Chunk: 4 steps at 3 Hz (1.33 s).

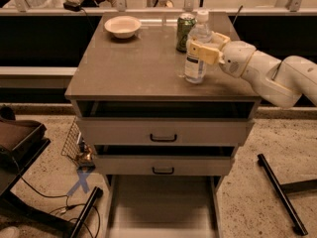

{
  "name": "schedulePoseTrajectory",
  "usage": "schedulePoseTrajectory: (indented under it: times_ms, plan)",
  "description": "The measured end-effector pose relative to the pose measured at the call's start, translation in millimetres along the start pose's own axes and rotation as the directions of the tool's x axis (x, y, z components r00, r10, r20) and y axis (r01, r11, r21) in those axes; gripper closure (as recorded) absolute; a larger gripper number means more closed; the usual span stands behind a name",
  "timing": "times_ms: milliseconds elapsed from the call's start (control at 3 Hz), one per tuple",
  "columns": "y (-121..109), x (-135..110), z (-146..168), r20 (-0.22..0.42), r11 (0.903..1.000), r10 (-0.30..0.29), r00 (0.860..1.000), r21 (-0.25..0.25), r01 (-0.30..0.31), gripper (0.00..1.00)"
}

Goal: Pick blue plastic bottle from bottom drawer and place on counter

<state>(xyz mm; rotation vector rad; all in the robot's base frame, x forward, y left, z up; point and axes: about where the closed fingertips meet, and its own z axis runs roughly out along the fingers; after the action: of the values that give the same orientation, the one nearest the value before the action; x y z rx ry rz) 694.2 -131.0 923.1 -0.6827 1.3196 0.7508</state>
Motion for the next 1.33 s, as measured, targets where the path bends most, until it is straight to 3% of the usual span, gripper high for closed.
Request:
schedulePoseTrajectory:
  times_ms: [333, 1000, 1333]
  plan:
    - [0.0, -3.6, 0.4, 0.000, 1.0000, 0.000, 1.000, 0.000, 0.000, 1.00]
    - [0.1, -3.7, 0.6, 0.000, 1.0000, 0.000, 1.000, 0.000, 0.000, 0.59]
    - [0.8, -4.0, 1.7, 0.001, 1.0000, 0.000, 1.000, -0.002, 0.000, 0.28]
